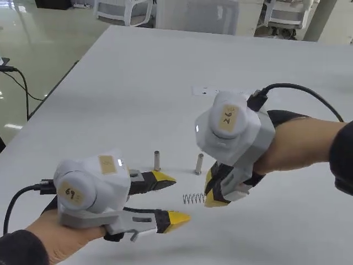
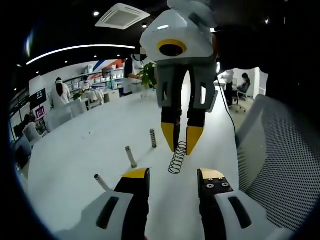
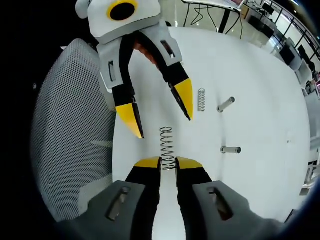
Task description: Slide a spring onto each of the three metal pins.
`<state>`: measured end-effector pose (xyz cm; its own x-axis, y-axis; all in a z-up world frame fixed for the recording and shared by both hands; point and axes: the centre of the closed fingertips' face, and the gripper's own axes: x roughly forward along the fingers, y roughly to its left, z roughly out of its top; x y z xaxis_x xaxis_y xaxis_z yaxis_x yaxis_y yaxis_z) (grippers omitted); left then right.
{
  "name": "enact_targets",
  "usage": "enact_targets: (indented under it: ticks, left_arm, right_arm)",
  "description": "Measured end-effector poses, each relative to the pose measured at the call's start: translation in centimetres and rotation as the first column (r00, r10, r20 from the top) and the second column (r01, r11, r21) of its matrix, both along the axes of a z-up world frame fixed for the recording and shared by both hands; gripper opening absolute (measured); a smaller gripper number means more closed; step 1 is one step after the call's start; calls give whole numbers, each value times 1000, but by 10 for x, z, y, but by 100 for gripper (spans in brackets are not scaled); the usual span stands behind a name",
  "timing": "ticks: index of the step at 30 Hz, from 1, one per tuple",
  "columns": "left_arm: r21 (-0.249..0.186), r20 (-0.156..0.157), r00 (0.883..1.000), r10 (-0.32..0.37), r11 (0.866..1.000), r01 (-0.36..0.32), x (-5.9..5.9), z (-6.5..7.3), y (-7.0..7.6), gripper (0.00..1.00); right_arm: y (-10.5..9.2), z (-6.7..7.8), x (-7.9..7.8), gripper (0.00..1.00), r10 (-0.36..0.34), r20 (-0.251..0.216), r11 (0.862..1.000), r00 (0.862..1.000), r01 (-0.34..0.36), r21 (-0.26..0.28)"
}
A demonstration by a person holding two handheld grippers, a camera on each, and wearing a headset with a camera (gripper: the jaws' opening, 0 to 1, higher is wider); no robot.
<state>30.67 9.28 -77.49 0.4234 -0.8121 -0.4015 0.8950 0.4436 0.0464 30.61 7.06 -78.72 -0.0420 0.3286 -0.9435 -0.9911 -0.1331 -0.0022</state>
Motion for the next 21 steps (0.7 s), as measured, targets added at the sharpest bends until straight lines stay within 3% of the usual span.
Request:
enact_targets:
  ticks: [7,21]
  left_arm:
    - [9,12,998,-57,998,57,-6,0,-9,22]
    - [27,26,994,-108,994,107,-12,-3,-17,9]
  right_arm:
    - [-1,4,-5,13,10,5,1000,1000,-10,1]
    - [-5,4,-13,13,32,-4,999,999,-32,-14]
